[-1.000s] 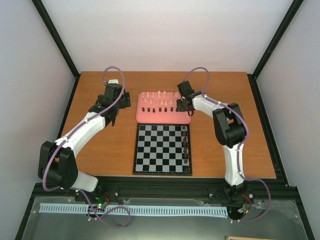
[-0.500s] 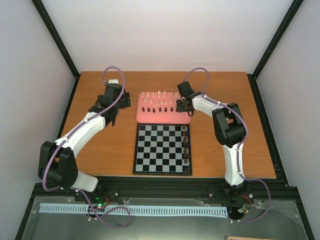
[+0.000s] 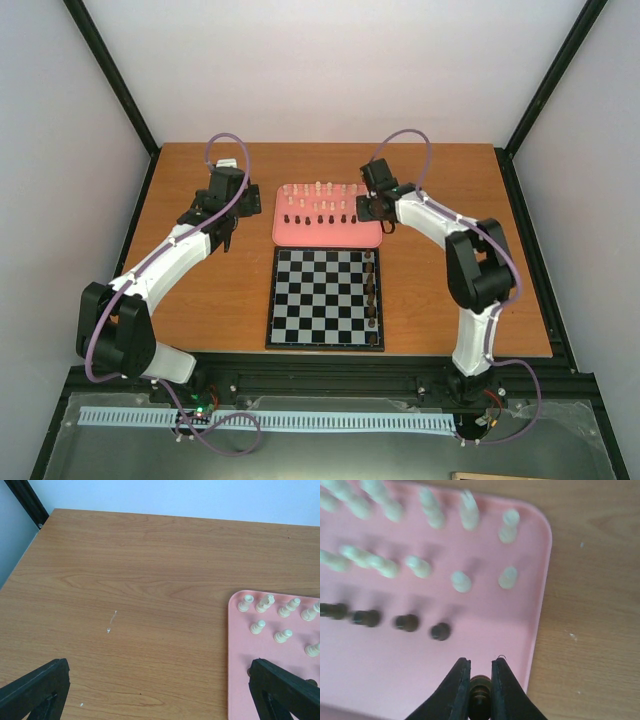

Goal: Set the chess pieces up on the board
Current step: Place the chess piece on the chessboard.

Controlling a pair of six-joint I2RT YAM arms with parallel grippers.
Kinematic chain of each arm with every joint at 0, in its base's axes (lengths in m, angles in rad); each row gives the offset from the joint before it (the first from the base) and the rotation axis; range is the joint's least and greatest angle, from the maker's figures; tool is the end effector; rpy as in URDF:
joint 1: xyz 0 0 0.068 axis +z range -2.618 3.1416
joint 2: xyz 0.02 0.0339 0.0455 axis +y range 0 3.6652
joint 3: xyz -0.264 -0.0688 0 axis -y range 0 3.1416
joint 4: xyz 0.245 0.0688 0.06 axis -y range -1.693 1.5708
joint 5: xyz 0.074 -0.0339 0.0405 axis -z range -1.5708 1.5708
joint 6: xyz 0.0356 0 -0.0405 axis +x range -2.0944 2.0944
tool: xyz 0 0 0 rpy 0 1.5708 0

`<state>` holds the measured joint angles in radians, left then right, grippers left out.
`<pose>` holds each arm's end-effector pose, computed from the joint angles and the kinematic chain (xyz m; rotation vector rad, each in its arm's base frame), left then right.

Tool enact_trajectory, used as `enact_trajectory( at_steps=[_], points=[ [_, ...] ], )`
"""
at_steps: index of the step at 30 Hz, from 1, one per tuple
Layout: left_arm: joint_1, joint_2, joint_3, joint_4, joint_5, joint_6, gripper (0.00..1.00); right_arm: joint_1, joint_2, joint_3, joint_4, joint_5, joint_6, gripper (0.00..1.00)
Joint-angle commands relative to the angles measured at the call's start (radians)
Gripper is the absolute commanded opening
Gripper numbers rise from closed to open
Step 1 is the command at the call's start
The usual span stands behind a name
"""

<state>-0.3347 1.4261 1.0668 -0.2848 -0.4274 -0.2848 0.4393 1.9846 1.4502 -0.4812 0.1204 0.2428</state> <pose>0.3047 -0.0903 0.2809 -0.1785 2.1438 0.1163 0.3866 0.1770 0.1891 -0.2088 2.5696 0.0993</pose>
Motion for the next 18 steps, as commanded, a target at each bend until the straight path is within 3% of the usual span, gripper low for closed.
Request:
enact_trajectory(
  at_steps=[1, 12, 18],
  points=[
    [0.003, 0.011, 0.035, 0.018, -0.011, -0.003, 1.0, 0.061, -0.144, -0.033, 0.001, 0.004, 0.014, 0.07],
    [0.002, 0.004, 0.028, 0.018, -0.005, -0.004, 1.0, 0.214, -0.2, -0.122, -0.091, 0.043, 0.05, 0.07],
    [0.002, -0.011, 0.023, 0.021, 0.0, -0.006, 1.0, 0.222, -0.22, -0.173, -0.121, 0.063, 0.063, 0.08]
  ],
)
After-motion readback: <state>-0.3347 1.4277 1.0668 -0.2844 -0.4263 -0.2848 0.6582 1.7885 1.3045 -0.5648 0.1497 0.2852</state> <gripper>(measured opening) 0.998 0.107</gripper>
